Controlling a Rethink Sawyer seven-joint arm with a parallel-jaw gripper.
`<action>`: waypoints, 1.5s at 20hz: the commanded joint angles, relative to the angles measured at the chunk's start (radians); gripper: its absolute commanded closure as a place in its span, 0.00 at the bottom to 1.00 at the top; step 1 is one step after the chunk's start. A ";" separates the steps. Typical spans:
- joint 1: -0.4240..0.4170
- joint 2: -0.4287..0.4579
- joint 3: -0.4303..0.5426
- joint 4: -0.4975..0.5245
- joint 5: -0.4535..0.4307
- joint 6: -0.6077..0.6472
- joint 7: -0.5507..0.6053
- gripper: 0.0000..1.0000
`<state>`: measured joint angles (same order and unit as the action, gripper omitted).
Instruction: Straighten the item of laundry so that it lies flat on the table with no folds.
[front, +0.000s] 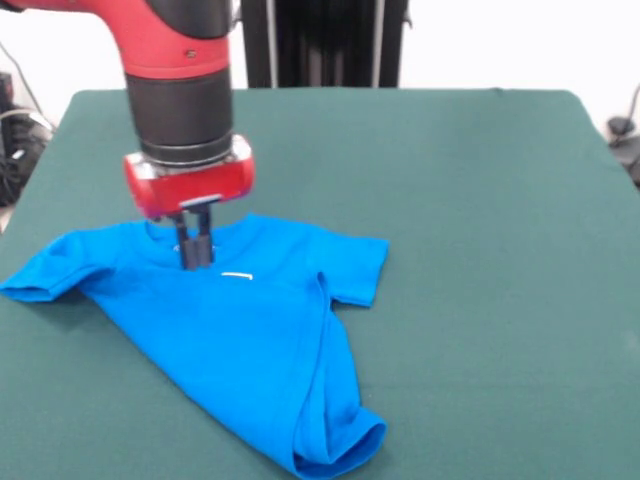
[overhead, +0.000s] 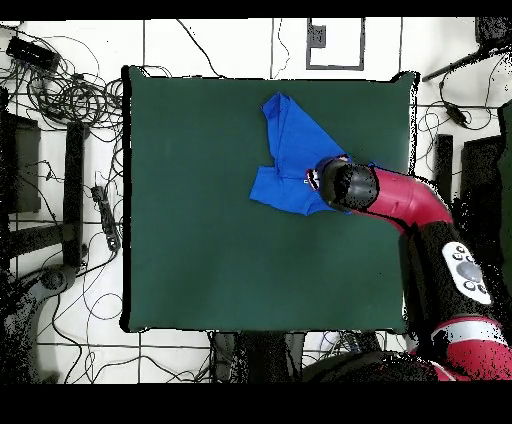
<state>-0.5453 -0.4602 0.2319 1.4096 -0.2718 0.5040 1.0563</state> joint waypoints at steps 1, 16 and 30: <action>0.027 0.039 0.106 -0.047 0.008 0.099 0.007 1.00; 0.061 0.010 0.077 0.026 0.012 0.028 0.118 0.00; 0.096 -0.010 0.066 0.121 0.019 -0.039 0.194 0.00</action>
<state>-0.5133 -0.4808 0.2380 1.3970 -0.2745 0.5022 1.0563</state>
